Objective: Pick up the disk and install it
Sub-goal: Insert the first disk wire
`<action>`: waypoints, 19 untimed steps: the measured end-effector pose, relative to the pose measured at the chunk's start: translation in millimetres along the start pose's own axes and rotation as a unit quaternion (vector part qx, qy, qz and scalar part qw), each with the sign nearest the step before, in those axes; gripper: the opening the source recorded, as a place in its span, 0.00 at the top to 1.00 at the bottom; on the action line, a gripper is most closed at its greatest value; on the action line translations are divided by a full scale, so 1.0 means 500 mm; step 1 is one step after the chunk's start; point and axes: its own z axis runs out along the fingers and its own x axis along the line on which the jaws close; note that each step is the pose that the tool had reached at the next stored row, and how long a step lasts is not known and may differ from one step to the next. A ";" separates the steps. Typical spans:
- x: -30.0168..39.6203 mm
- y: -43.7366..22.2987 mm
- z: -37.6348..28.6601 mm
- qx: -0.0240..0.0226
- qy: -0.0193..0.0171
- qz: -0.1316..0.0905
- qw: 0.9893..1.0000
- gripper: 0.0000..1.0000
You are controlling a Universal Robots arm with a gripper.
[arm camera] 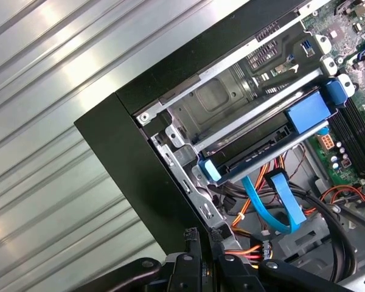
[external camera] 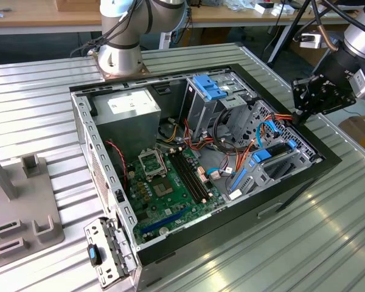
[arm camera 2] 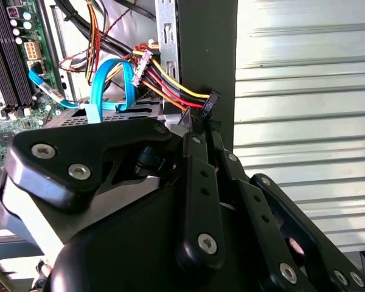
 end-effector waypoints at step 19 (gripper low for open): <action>-0.012 0.007 -0.011 0.000 0.006 0.044 0.999 0.83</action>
